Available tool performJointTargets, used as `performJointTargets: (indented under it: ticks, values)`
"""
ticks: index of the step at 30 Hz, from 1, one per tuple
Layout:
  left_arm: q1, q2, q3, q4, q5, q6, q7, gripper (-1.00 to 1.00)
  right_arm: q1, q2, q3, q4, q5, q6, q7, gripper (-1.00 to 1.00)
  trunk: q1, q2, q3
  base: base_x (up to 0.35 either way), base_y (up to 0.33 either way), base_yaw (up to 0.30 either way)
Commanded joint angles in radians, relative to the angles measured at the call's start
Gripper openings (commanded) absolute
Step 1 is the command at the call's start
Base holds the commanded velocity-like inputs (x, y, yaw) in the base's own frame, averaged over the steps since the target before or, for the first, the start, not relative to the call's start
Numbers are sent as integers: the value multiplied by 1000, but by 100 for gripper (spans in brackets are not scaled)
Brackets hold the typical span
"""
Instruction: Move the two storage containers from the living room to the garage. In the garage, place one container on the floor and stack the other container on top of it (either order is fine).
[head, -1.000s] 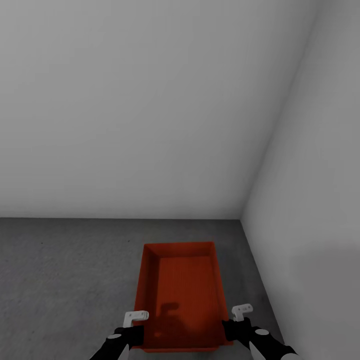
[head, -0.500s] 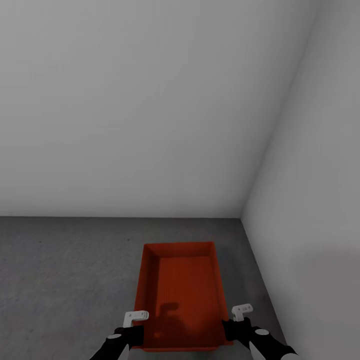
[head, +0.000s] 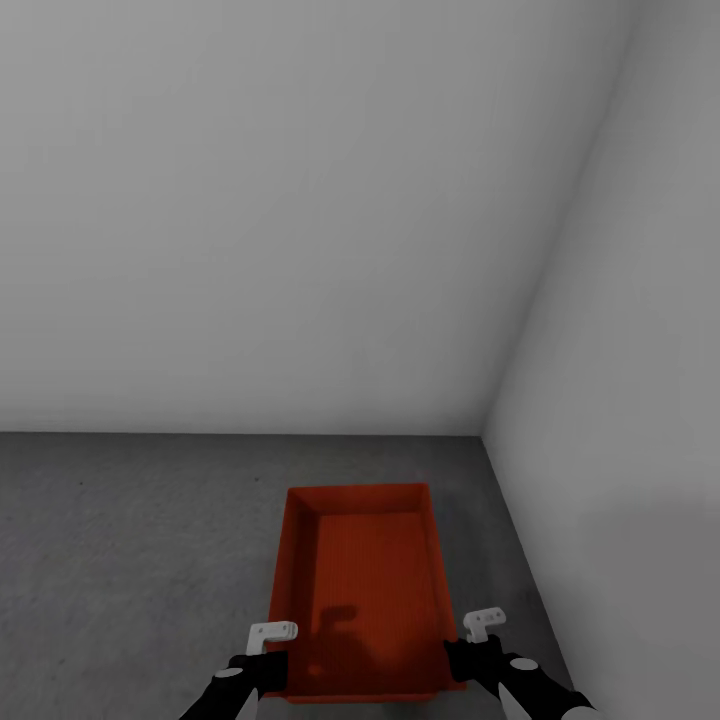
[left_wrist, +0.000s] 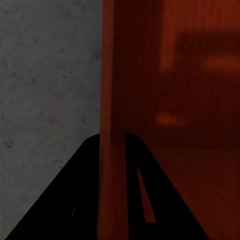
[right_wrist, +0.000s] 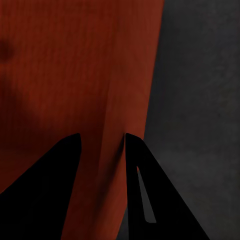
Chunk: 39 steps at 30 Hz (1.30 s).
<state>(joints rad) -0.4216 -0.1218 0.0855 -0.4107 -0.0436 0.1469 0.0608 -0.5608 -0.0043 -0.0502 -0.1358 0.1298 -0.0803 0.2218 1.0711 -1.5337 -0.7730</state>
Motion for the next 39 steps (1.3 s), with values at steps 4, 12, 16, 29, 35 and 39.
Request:
performJointTargets:
  ticks: [4, 12, 16, 29, 35, 39]
  values:
    - [0, 7, 16, 0, -4, 7, 2, -100, -1, 0, 13, -2, -4, -6, 12, -100, 8, -14, -7, 0, 0, 0]
    - [0, 7, 16, 0, -4, 7, 2, -100, -1, 0, 13, -2, -4, -6, 11, -100, 38, -70, -32, 0, 0, 0]
    - [0, 7, 16, 0, -4, 7, 2, -100, -1, 0, 13, -2, -3, -5, 11, -100, 46, -84, -38, 0, 0, 0]
    - [0, 7, 16, 0, -4, 7, 2, -100, -1, 0, 13, -2, -3, -6, 11, -100, 46, -84, -38, 0, 0, 0]
    - [0, 7, 16, 0, -4, 7, 2, -100, -1, 0, 13, -2, -2, -6, 12, -100, 50, -91, -41, 0, 0, 0]
    - [0, 7, 16, 0, -4, 5, 2, -100, -1, 0, 13, -2, -2, -6, 11, -100, 65, -119, -54, 0, 0, 0]
